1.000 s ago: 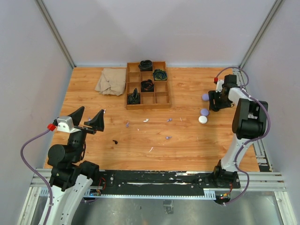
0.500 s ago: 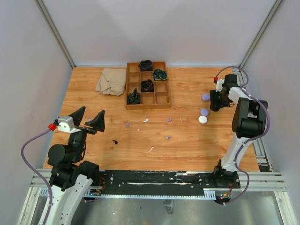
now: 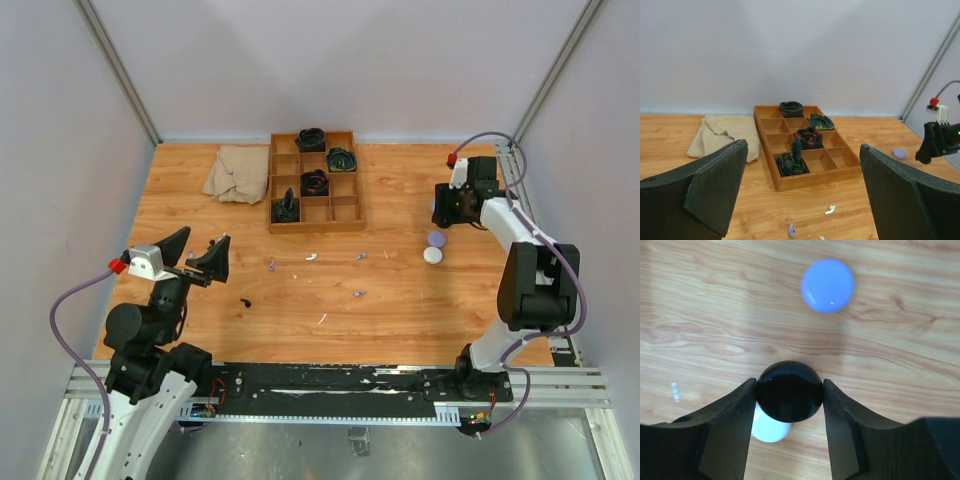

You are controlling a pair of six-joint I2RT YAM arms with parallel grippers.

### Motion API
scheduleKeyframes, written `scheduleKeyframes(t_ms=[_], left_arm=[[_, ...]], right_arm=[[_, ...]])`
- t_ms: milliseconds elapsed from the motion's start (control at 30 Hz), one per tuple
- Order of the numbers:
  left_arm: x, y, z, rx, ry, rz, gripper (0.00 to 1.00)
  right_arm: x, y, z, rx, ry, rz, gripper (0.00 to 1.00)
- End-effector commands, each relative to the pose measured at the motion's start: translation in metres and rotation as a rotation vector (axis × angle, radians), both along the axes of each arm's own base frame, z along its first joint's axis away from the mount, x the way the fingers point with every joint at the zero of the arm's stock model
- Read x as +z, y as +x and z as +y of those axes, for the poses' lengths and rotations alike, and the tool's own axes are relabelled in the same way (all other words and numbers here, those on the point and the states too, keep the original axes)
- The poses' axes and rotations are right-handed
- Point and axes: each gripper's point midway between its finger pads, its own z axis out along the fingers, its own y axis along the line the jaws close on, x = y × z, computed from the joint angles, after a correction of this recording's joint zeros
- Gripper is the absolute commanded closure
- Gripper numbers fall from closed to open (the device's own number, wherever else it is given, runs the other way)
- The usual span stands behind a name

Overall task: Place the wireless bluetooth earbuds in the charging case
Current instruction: Pick up the charging case at the center of the board.

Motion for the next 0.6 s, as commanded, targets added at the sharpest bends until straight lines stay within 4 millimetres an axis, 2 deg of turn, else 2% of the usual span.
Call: scheduleKeyframes(t_ms=[0,167,233,333,567], left_arm=[[0.008,0.001,-0.013,-0.061,-0.025,0.004,0.01],[0.005,0.013,-0.024,-0.089,-0.014,0.087,0.01],[0.0,0.021,-0.029,-0.099,-0.026,0.149,0.02],[-0.013,0.038,-0.05,-0.163,-0.016,0.258,0.06],[-0.022,0.057,-0.101,-0.379,-0.052,0.379,0.08]], right_arm=[[0.025,-0.003,0.037,0.025,0.081,-0.103,0.63],[0.038,-0.03,0.074,0.113,0.065,-0.138,0.63],[0.049,-0.043,0.086,0.15,0.061,-0.178,0.63],[0.058,-0.064,0.107,0.203,0.077,-0.234,0.63],[0.081,-0.098,0.156,0.3,0.167,-0.383,0.63]])
